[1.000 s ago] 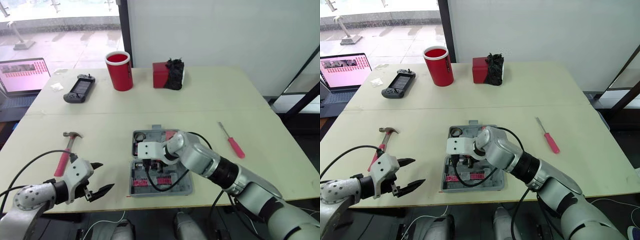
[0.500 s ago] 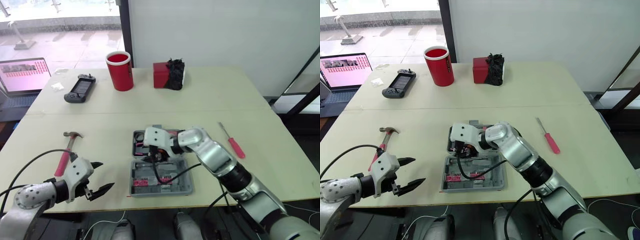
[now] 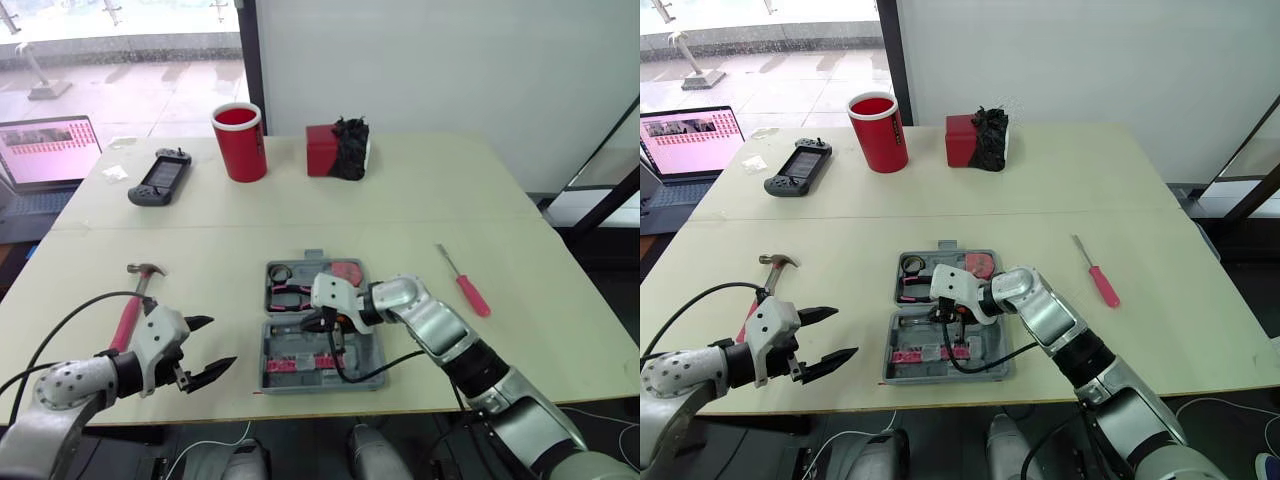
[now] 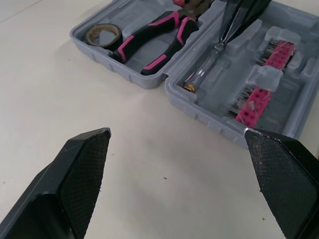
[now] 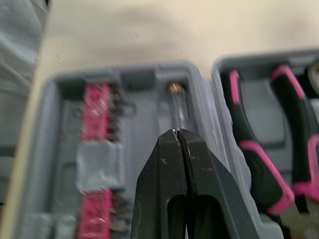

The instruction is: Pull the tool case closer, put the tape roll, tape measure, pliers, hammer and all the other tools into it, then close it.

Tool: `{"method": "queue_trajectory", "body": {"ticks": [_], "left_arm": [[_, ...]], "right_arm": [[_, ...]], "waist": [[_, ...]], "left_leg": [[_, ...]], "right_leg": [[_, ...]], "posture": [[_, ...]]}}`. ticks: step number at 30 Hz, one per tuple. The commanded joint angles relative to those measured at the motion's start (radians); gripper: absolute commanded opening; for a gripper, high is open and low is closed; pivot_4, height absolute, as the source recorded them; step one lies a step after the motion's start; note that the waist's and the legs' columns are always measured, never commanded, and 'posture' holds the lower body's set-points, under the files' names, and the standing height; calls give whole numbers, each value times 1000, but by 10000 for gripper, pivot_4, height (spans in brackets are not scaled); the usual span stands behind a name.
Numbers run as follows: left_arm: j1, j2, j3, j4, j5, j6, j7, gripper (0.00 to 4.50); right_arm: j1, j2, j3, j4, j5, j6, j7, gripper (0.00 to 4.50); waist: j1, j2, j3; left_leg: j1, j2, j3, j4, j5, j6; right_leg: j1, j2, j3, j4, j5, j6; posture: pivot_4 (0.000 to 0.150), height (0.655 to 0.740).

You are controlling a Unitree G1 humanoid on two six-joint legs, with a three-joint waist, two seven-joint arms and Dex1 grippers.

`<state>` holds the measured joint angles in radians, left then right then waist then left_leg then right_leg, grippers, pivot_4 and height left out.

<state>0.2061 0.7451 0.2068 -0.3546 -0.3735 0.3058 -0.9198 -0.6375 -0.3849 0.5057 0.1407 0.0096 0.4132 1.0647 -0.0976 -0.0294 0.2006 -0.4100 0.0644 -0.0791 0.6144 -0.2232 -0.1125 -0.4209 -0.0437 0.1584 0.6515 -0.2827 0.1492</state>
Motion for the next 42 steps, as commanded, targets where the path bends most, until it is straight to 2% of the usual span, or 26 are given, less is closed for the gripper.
{"method": "queue_trajectory", "body": {"ticks": [1, 8, 14, 16, 19, 23, 25, 27, 30, 34, 35, 37, 42], "left_arm": [[-10, 13, 11, -31, -31, 11, -16, 45000], [-18, 15, 8, -35, -37, 24, -20, 45000], [-20, 17, 9, -31, -38, 24, -22, 45000], [-25, 17, 11, -20, -38, 18, -23, 45000], [-30, 8, 23, -4, -36, 7, -13, 45000], [-35, -3, 51, 31, -35, -10, 5, 45000], [-29, -9, 62, 70, -10, -48, 21, 45000], [-8, -16, 82, 104, -5, -81, 26, 45000], [12, -43, 171, 211, 33, -204, 86, 45000], [32, -67, 289, 418, 93, -392, 179, 45000], [41, -75, 314, 450, 81, -419, 181, 45000], [68, -94, 369, 499, 42, -447, 178, 45000], [146, -133, 455, 538, -26, -468, 161, 45000]], "right_arm": [[-24, 28, -7, 36, -6, -42, -5, 457], [17, 33, 48, 198, -98, -110, -32, 457], [43, 29, 12, 177, -70, -117, -17, 457], [51, 51, -70, 118, 22, -121, -3, 457], [63, 53, -151, 61, 82, -183, -14, 457], [70, 29, -229, 33, 107, -138, -65, 457], [88, 9, -300, 7, 208, -22, -25, 457], [110, -13, -371, -3, 255, 3, -34, 457], [159, -72, -479, -6, 288, 5, -71, 8493], [280, -157, -594, -10, 308, -53, -87, 28897], [308, -173, -625, -4, 311, -81, -94, 35145], [373, -202, -711, 27, 315, -157, -118, 44800], [475, -242, -882, 154, 341, -302, -167, 44800]], "waist": [[-1, 0, 0], [-1, 0, 0], [-2, -1, 0], [-2, -1, 0], [0, 0, 0], [-1, 0, 0], [0, 0, 0], [1, 0, 0], [2, 0, 0], [4, -1, 0], [2, -1, 0], [1, -1, 0], [1, -2, 0]], "left_leg": [[0, 0, 0, 0, 0, 0], [1, 0, 0, 0, 0, 0], [12, 0, 0, -1, 0, 0], [13, 0, 0, -1, 0, 0], [12, 0, 0, -2, 0, 0], [10, 0, 0, -1, 0, 0], [10, 0, -1, -1, 0, 0], [9, 0, -1, -1, 0, 0], [8, 0, -1, -1, 0, 0], [8, 0, -1, -1, 0, 0], [8, 0, -1, -1, 0, 0], [7, -1, 0, -1, 0, 0], [8, -1, 0, -1, 0, 0]], "right_leg": [[0, 0, 0, 0, 0, 0], [1, 0, 0, 0, 0, 1], [13, 0, 0, -3, -1, -1], [14, 0, 0, -3, -1, -1], [13, 0, 0, -3, -1, -1], [12, 0, 0, -3, -1, -1], [12, 0, 0, -3, -1, -1], [12, 0, 0, -3, -1, -1], [11, 0, 0, -4, -2, 0], [11, 0, 0, -4, -2, -1], [11, 0, 0, -5, -2, -1], [11, -1, 0, -5, -2, -1], [11, -1, 0, -5, -2, -1]], "posture": [[1500, 7272], [1500, 7272], [1500, 7272], [1500, 7272], [1500, 7272], [1500, 7272], [1500, 7272], [1500, 7272], [1500, 7272], [1500, 7272], [1500, 7272], [1500, 7272], [1500, 7272]]}}
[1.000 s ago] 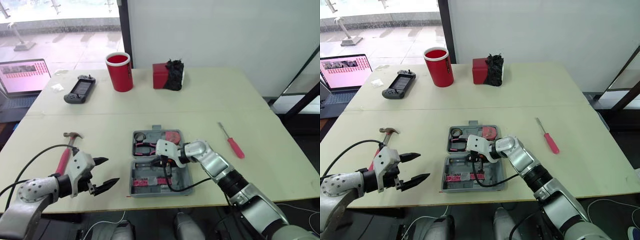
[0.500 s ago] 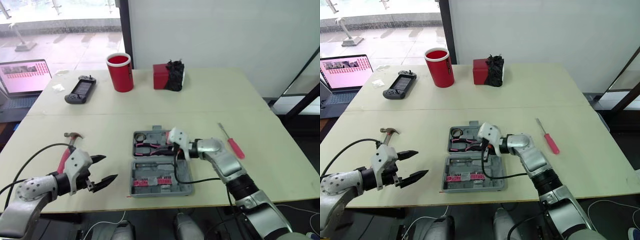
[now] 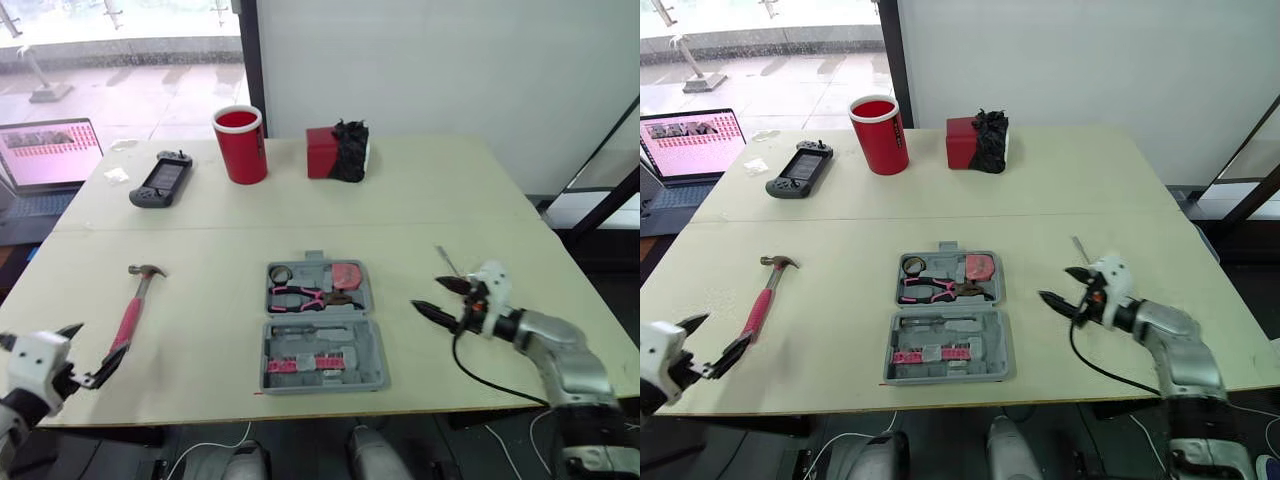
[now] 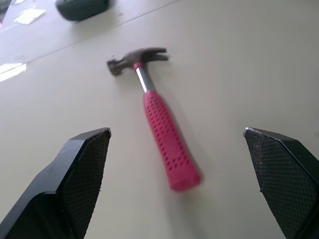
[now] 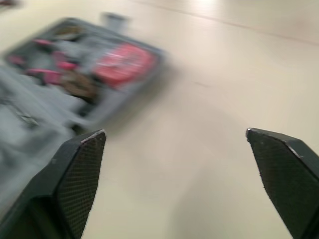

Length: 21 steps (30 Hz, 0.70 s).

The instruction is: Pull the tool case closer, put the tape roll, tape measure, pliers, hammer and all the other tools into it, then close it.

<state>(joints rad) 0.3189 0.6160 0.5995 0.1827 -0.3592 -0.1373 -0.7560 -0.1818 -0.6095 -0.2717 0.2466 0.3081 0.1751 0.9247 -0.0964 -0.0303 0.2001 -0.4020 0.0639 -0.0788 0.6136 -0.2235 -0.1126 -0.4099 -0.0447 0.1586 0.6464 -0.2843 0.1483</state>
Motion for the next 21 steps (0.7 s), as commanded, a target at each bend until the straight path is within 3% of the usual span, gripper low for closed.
{"method": "queue_trajectory", "body": {"ticks": [1, 7, 21], "left_arm": [[46, -8, 68, 1, -43, -30, -5, 45000], [68, -22, 90, 22, -68, -15, 7, 45000], [49, -23, 62, -67, -83, 29, 31, 45000]], "right_arm": [[26, -18, -129, 69, 56, -71, -35, 44800], [61, -1, -188, 152, 75, -150, -76, 44800], [69, 38, -130, 35, 125, -130, -64, 44800]], "waist": [[0, -1, 0], [-3, -1, 0], [-3, -1, 0]], "left_leg": [[0, 0, 0, 0, 0, 0], [0, 0, 0, 0, 0, 0], [0, 0, 1, 0, 0, 0]], "right_leg": [[0, 0, 0, 0, 0, 0], [0, 0, 0, 0, 0, 0], [0, 0, 1, -1, 0, 0]], "posture": [[1500, 7272], [1500, 7272], [1500, 7272]]}}
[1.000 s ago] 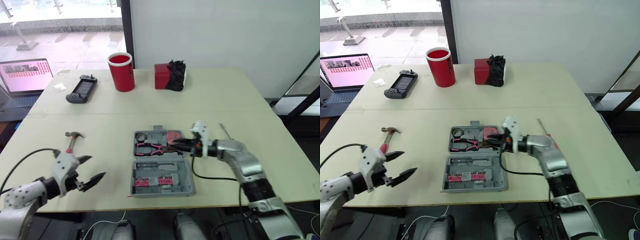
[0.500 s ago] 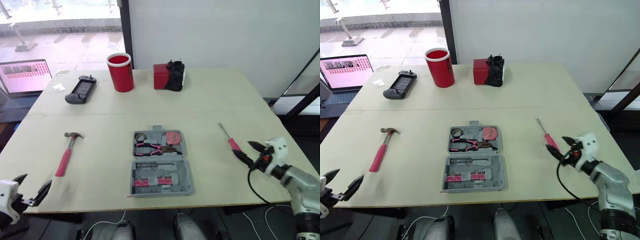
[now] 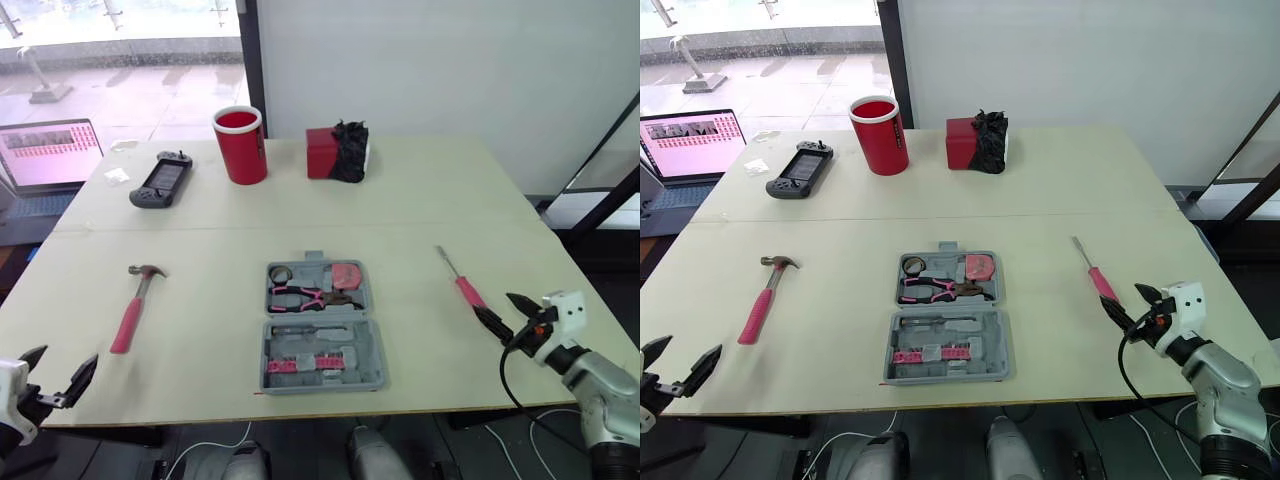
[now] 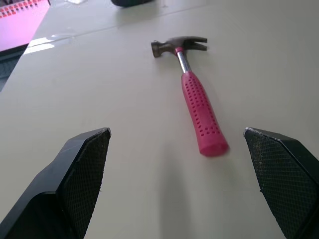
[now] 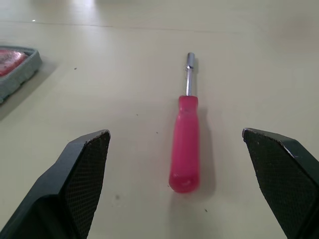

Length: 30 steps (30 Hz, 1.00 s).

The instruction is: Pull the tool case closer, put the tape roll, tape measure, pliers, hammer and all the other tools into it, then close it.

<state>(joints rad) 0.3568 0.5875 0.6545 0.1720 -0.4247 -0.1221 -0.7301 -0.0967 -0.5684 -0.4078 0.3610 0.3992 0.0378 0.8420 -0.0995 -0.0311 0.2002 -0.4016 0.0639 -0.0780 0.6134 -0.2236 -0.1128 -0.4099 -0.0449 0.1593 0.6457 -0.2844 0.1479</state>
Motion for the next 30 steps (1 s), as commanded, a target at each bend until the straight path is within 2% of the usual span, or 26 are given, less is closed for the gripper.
{"method": "queue_trajectory", "body": {"ticks": [1, 5, 8, 12, 18, 22, 27, 30], "left_arm": [[11, 1, 0, -79, -18, 25, 9, 45000], [-1, -8, -16, -149, -28, 96, 42, 45000], [17, -38, -57, -205, -10, 143, 63, 45000], [44, -119, -79, -303, -7, 203, 156, 45000], [71, -191, -95, -442, 18, 285, 293, 45000], [23, -218, -72, -501, -16, 354, 391, 45000], [-120, -139, -97, -523, -25, 541, 460, 45000], [-269, -26, -148, -459, -24, 816, 509, 45000]], "right_arm": [[-21, -6, 29, -114, 38, 24, 34, 44800], [-41, -21, 123, -257, 55, 115, 86, 44800], [-84, -59, 249, -430, 111, 311, 147, 44800], [-222, -75, 356, -595, 212, 546, 146, 44800], [-380, -108, 472, -695, 243, 675, 207, 44800], [-460, -120, 519, -699, 241, 703, 253, 44800], [-510, -113, 542, -691, 228, 714, 264, 44800], [-549, -84, 581, -664, 168, 678, 230, 44800]], "waist": [[0, 0, 0], [1, 0, 0], [1, 1, 0], [2, 1, 0], [26, -2, -1], [32, -2, -1], [31, -3, -1], [30, -3, -1]], "left_leg": [[0, 0, 0, 0, 0, 0], [0, 0, 0, 0, 0, 0], [0, 0, 0, 0, 0, 0], [-1, 0, 0, 0, 0, 0], [-5, 0, -1, 1, 0, 0], [-5, 0, -1, 1, 0, 0], [-5, 0, -2, 2, 0, 0], [-6, 0, -2, 1, 0, 0]], "right_leg": [[0, 0, 0, 0, 0, 0], [0, 0, 0, 0, 0, 0], [0, 0, 0, 0, 0, 0], [-1, 0, 1, 1, 0, 0], [-3, 0, 0, -1, 0, 0], [-4, 0, 0, -1, 0, 0], [-4, 0, -1, 0, 0, 0], [-4, 1, -1, 0, 0, 0]], "posture": [[1500, 7272], [1500, 7272], [1500, 7272], [1500, 7272], [1500, 7272], [1500, 7272], [1500, 7272], [1500, 7272]]}}
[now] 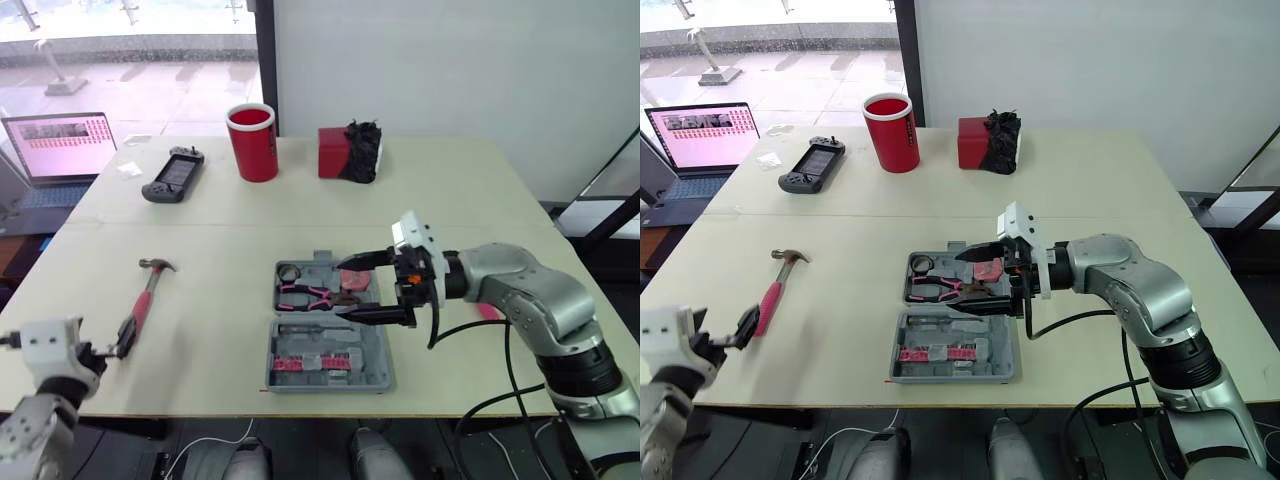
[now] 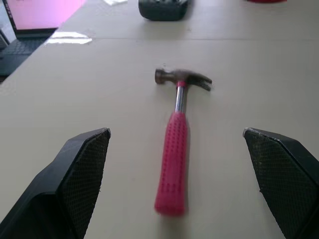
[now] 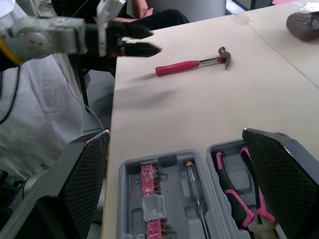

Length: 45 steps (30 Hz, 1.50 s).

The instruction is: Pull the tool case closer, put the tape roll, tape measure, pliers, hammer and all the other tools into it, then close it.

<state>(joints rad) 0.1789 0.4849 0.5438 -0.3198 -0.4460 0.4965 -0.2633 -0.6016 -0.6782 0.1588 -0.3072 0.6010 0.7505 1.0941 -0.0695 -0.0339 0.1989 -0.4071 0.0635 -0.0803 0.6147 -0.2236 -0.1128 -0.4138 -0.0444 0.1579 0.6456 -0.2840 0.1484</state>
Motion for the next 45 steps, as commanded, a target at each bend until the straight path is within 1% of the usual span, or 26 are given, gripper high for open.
{"method": "queue_trajectory", "body": {"ticks": [1, 4, 6, 8, 10, 12, 17, 19, 24, 27, 28, 29, 30, 31, 34, 35, 36, 37, 41, 45], "left_arm": [[-151, 109, -57, 77, 14, 217, 40, 45000], [-313, 175, -127, 233, 78, 183, 15, 45000], [-406, 191, -188, 372, 121, 109, -28, 45000], [-485, 186, -224, 496, 150, 29, -58, 45000], [-542, 169, -228, 577, 148, -1, -76, 45000], [-596, 162, -262, 682, 186, -51, -86, 45000], [-670, 149, -302, 903, 242, -180, -115, 45000], [-676, 150, -289, 976, 242, -219, -123, 45000], [-683, 157, -283, 1068, 246, -277, -142, 45000], [-693, 147, -281, 1094, 229, -286, -188, 45000], [-696, 145, -281, 1102, 227, -289, -200, 39742], [-701, 145, -286, 1114, 231, -294, -212, 38228], [-706, 145, -289, 1127, 236, -300, -218, 32394], [-710, 146, -290, 1136, 239, -304, -222, 28904], [-731, 149, -297, 1177, 253, -317, -228, 14392], [-737, 149, -299, 1185, 256, -321, -230, 10410], [-741, 150, -300, 1191, 258, -325, -232, 4242], [-745, 151, -300, 1196, 258, -328, -234, 347], [-746, 162, -290, 1173, 253, -325, -238, 347], [-735, 174, -291, 1075, 239, -308, -278, 347]], "right_arm": [[-56, 42, 16, 10, -32, -31, -32, 44800], [-75, 68, 14, 15, -35, -27, -50, 44800], [-76, 73, 14, 9, -45, -27, -63, 44800], [-74, 72, 15, 0, -53, -28, -74, 44800], [-76, 76, 12, -5, -59, -33, -89, 44800], [-90, 94, -4, -6, -49, -22, -117, 44800], [-105, 93, -15, -11, -51, -11, -144, 44800], [-109, 90, -23, -12, -50, -1, -160, 44800], [-109, 85, -27, -13, -53, 5, -177, 44800], [-111, 92, -24, -24, -47, 17, -190, 44800], [-112, 95, -23, -29, -43, 22, -194, 45000], [-114, 95, -19, -32, -44, 24, -195, 45000], [-116, 95, -16, -34, -47, 26, -197, 45000], [-117, 94, -15, -34, -49, 26, -197, 45000], [-122, 97, -15, -32, -50, 33, -203, 45000], [-124, 97, -14, -32, -51, 34, -204, 45000], [-125, 96, -13, -33, -52, 36, -205, 45000], [-126, 94, -13, -33, -53, 37, -205, 45000], [-124, 89, -11, -32, -60, 39, -207, 45000], [-122, 77, -21, -27, -62, 35, -200, 45000]], "waist": [[-1, 0, 0], [-2, 0, 0], [-1, 0, 0], [1, 0, 0], [-1, 0, 0], [0, 0, 0], [0, 0, 0], [-1, 0, 0], [1, 0, 0], [1, 0, 0], [1, 0, 0], [1, 0, 0], [1, 0, 0], [1, 0, 0], [1, 0, 0], [1, 0, 0], [1, 0, 0], [1, 0, 0], [1, 0, 0], [1, 0, 0]], "left_leg": [[0, 0, 0, 0, 0, 0], [0, 0, -1, 0, 0, 0], [-1, 0, -1, -1, 0, 0], [-1, 0, -2, -1, 0, 0], [-1, 0, -2, -2, 0, 0], [-1, 0, -3, -2, 0, 0], [-2, 0, -3, -2, 0, 0], [-2, 0, -3, -1, 0, 0], [-2, 0, -4, -2, 0, 0], [-2, 0, -4, -1, 0, 0], [-2, 0, -4, -1, 0, 0], [-2, 0, -4, -1, 1, 0], [-2, 0, -4, -1, 1, 0], [-2, 0, -4, -1, 1, 0], [-2, 0, -4, -1, 1, 0], [-2, 0, -4, -1, 1, 0], [-2, 0, -4, -1, 1, 0], [-2, 0, -4, -1, 1, 0], [-2, 0, -4, -1, 1, 0], [-2, 0, -4, -1, 1, 0]], "right_leg": [[0, 0, 0, 1, 0, 0], [-1, 1, -1, 2, 1, 0], [-1, 1, -1, 1, 2, 3], [-1, 0, -2, 1, 2, 4], [-2, 0, -4, 2, 2, 4], [-2, 0, -4, 2, 2, 4], [-3, 0, -4, 4, 3, 4], [-2, 0, -4, 4, 3, 4], [-2, 0, -5, 4, 3, 4], [-2, 0, -5, 4, 3, 4], [-2, 0, -5, 5, 3, 4], [-2, 0, -5, 5, 3, 4], [-2, 0, -5, 5, 3, 4], [-2, 0, -5, 5, 3, 4], [-2, 0, -5, 5, 3, 4], [-2, 0, -5, 5, 3, 4], [-2, 0, -5, 5, 3, 4], [-2, 0, -5, 5, 3, 4], [-2, 0, -5, 5, 3, 4], [-2, 0, -5, 5, 3, 4]], "posture": [[1500, 7272], [1500, 7272], [1500, 7272], [1500, 7272], [1500, 7272], [1500, 7272], [1500, 7272], [1500, 7272], [1500, 7272], [1500, 7272], [1500, 7272], [1500, 7272], [1500, 7272], [1500, 7272], [1500, 7272], [1500, 7272], [1500, 7272], [1500, 7272], [1500, 7272], [1500, 7272]]}}
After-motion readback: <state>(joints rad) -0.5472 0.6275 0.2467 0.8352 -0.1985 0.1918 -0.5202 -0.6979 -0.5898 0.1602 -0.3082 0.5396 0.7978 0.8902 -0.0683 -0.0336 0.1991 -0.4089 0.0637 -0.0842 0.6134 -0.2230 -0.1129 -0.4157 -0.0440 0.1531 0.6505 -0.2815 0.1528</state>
